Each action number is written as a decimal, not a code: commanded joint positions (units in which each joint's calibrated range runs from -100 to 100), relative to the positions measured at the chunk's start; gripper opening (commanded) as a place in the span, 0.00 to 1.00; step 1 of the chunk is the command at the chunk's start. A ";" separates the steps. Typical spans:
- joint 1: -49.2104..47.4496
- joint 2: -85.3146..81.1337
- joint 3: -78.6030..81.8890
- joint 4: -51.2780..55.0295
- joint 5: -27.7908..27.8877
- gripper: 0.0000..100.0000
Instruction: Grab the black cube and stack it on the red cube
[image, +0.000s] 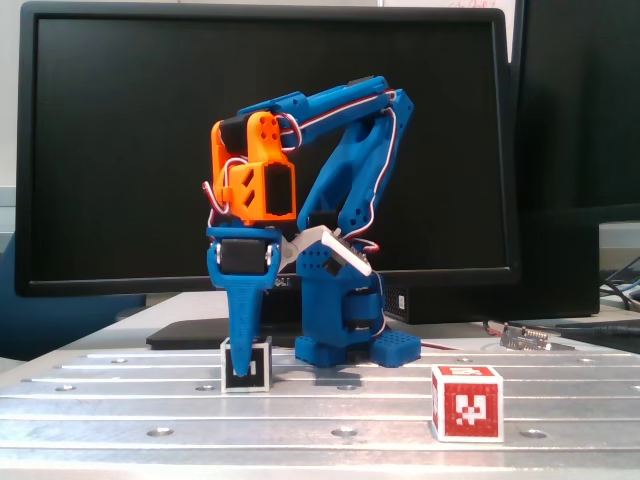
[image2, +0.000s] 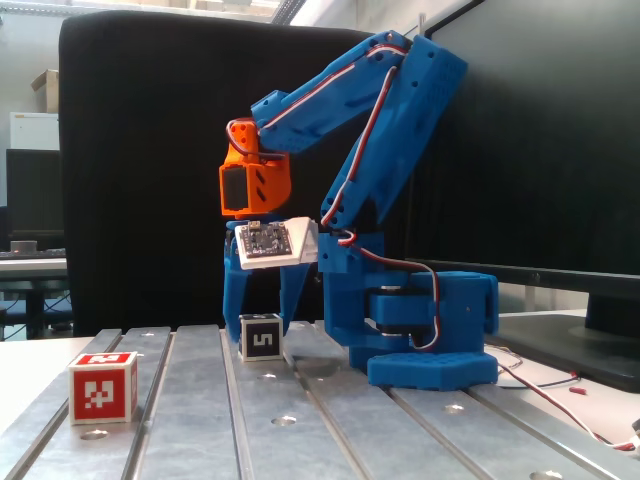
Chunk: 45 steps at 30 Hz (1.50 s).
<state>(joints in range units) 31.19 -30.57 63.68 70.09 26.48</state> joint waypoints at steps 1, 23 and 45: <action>-1.84 -0.09 -4.74 3.23 -0.02 0.15; -17.79 9.52 -31.52 16.14 -7.64 0.14; -48.42 23.89 -52.51 20.85 -35.21 0.14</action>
<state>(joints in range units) -14.22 -6.38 13.04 91.23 -5.96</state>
